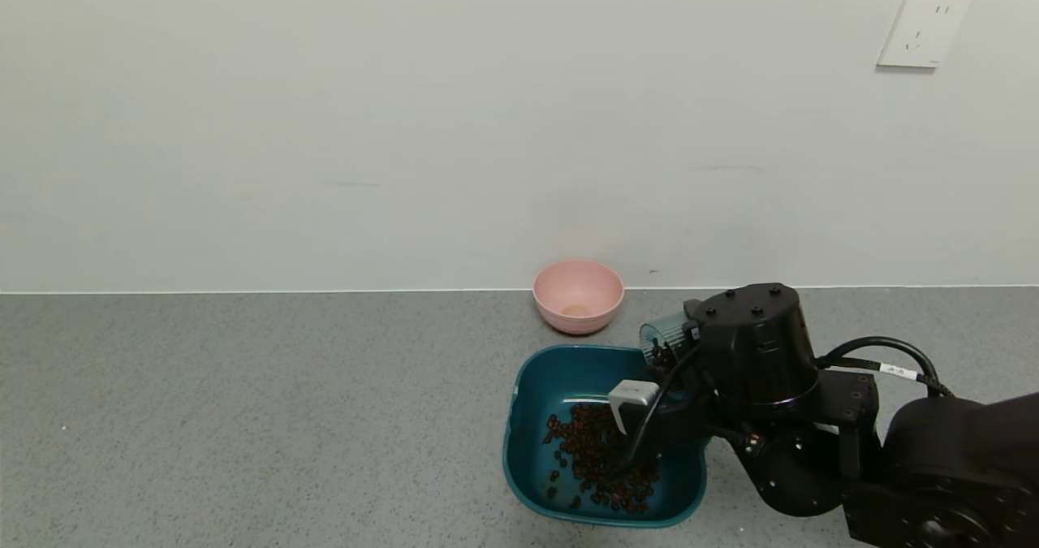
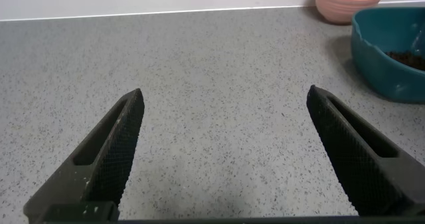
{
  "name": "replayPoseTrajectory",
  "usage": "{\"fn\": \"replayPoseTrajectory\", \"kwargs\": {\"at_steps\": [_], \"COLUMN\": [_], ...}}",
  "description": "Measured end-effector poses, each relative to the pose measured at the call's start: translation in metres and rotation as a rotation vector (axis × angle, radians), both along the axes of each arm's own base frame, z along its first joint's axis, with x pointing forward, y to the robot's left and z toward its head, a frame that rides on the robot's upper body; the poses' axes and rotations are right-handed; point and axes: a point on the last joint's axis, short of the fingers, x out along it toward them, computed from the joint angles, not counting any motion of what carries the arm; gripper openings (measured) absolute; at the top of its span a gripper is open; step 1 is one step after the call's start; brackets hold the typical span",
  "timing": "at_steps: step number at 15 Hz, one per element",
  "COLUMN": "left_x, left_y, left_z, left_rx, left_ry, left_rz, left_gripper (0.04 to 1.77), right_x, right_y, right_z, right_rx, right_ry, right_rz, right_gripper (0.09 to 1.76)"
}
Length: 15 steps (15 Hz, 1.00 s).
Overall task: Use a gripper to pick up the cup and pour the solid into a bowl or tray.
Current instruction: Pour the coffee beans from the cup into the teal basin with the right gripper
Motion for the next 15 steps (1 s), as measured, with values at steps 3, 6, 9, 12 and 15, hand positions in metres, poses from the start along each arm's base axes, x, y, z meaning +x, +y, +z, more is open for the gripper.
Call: {"fn": "replayPoseTrajectory", "kwargs": {"at_steps": [3,6,9,12,15], "left_x": [0.000,0.000,0.000,0.000,0.000], "left_y": [0.000,0.000,0.000,0.000,0.000], "left_z": [0.000,0.000,0.000,0.000,0.000], "left_rx": [0.000,0.000,0.000,0.000,0.000], "left_ry": [0.000,0.000,0.000,0.000,0.000], "left_rz": [0.000,0.000,0.000,0.000,0.000], "left_gripper": [1.76,1.76,1.76,1.76,1.76], "right_x": [-0.001,0.000,-0.004,-0.005,-0.006], "right_y": [-0.001,-0.005,-0.009,-0.010,-0.011], "right_z": [0.000,-0.002,-0.005,-0.004,-0.004], "right_rx": [0.021,0.068,0.126,0.196,0.247], "right_ry": [0.005,0.008,0.016,0.011,0.009], "right_rz": [-0.008,-0.033,-0.061,-0.083,-0.101], "right_gripper": [1.35,1.35,1.35,1.35,1.35]}}
